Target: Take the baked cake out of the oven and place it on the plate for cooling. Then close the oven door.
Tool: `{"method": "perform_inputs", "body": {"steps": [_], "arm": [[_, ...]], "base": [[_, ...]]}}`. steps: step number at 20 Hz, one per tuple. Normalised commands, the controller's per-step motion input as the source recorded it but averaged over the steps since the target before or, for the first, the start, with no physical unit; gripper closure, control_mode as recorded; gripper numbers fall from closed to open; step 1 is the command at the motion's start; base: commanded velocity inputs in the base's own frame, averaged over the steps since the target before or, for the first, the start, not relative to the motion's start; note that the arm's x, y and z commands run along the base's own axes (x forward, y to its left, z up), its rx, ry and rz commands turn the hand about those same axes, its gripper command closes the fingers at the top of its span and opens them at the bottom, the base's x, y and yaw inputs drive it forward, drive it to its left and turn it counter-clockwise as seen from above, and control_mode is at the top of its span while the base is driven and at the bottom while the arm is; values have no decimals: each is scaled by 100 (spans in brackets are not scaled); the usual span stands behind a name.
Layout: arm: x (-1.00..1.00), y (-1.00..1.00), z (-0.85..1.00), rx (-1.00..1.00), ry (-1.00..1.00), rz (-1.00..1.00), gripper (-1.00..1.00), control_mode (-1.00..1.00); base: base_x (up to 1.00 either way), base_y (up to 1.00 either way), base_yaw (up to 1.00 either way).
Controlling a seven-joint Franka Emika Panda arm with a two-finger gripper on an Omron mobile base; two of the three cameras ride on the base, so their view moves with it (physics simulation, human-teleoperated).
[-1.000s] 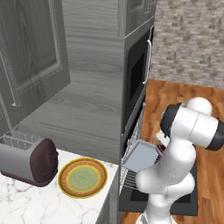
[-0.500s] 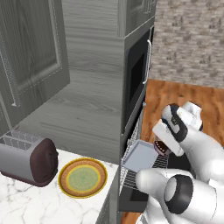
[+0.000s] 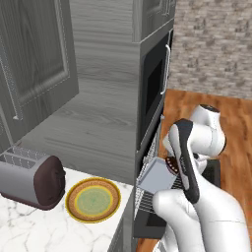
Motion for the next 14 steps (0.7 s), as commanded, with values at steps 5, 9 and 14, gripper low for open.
{"method": "perform_inputs", "body": {"steps": [5,9,14], "arm": [[-3,68,25,-8,3,1,100,-100],[0,70,0,-2,5,4,100,-100],[0,64,0,-1,11,5,100,-100]], "base": [[0,0,0],[0,0,0],[0,0,0]]}}
